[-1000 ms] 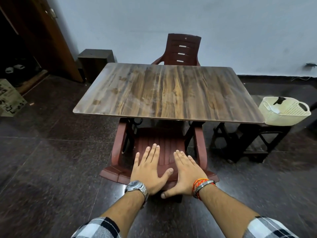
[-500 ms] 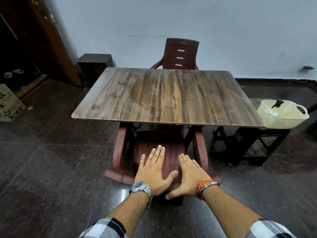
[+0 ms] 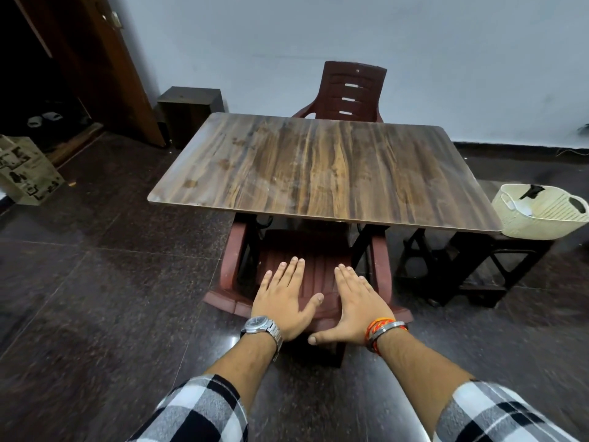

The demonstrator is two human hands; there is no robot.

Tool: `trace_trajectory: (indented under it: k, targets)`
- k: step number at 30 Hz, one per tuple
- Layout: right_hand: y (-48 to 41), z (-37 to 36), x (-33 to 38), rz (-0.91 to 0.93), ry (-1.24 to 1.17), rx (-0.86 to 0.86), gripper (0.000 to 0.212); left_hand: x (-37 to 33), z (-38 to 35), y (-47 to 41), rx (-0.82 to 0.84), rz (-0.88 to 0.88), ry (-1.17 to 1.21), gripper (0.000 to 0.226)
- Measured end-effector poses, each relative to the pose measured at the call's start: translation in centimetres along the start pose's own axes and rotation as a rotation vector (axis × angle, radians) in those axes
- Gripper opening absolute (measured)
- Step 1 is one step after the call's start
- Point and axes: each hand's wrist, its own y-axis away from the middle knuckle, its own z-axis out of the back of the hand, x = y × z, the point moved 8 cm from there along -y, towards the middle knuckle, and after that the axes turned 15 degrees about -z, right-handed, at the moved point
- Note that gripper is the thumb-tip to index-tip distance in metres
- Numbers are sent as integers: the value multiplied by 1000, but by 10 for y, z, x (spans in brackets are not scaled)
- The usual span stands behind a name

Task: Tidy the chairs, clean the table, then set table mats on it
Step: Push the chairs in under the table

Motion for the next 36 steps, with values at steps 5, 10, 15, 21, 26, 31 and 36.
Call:
trace_trajectory:
  k: [5,10,15,21,26,31,36]
  targets:
    - [-1,-4,1,8,43,6,155,9,-1,10,39,22,-20,78]
    - [-2,-7,5,40,61,21,152,15,-1,13,61,22,-24,79]
    - [-2,-10,21,112,-29,34,137,22,0,20,54,17,-1,77]
    - [-12,-3,71,139,-204,12,89,51,20,18,8,13,71,68]
    - [-51,-4,143,89,-324,12,58,122,58,15,-57,20,60,77]
    - [-113,-16,229,20,-279,-11,44,239,94,18,-39,39,37,86]
    - [-174,-39,297,-94,-324,-13,58,373,116,12,40,96,42,76]
